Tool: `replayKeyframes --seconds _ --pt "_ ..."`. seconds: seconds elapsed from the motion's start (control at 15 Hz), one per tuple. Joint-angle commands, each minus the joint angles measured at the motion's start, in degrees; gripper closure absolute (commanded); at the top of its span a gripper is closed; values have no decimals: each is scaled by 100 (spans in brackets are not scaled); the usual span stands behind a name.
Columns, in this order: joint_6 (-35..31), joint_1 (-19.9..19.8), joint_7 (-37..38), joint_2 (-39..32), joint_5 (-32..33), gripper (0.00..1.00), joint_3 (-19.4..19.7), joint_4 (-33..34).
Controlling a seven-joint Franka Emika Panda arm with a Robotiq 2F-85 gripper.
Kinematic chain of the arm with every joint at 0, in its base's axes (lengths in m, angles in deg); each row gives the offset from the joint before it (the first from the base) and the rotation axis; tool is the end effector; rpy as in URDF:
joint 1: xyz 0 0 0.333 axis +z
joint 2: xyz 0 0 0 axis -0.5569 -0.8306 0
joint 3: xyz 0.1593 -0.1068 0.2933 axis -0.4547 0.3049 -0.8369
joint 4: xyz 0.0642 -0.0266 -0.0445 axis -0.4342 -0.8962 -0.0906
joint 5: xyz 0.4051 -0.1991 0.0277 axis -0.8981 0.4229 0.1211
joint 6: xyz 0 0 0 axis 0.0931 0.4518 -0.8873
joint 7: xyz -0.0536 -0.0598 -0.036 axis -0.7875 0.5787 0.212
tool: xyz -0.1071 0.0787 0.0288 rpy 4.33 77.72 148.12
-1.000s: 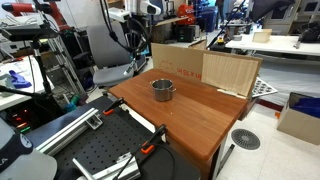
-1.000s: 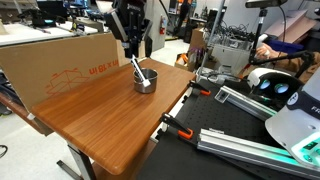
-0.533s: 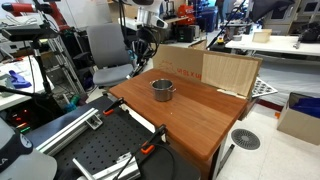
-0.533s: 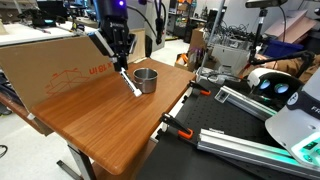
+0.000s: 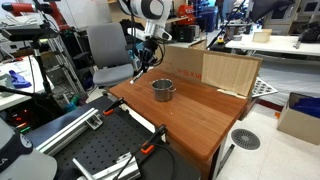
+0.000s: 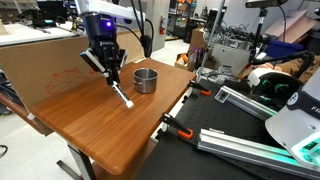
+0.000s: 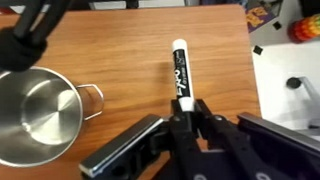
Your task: Take the marker out of the pot and put it on the desk
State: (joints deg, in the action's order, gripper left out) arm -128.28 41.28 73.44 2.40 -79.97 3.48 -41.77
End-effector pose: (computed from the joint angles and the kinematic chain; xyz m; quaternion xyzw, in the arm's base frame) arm 0.6301 0.1670 0.1703 -0.9780 0.0244 0.1950 0.0706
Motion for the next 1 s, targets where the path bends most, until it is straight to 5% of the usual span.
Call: replayKeyframes --seconds 0.0,0.8,0.87,0.93 --pt "288 130 154 -395 115 95 60 448" --pt "916 415 722 -1381 484 95 215 1302" --pt "1064 447 776 -1447 562 58 239 1401" --pt "1204 462 793 -1519 617 55 254 1494"
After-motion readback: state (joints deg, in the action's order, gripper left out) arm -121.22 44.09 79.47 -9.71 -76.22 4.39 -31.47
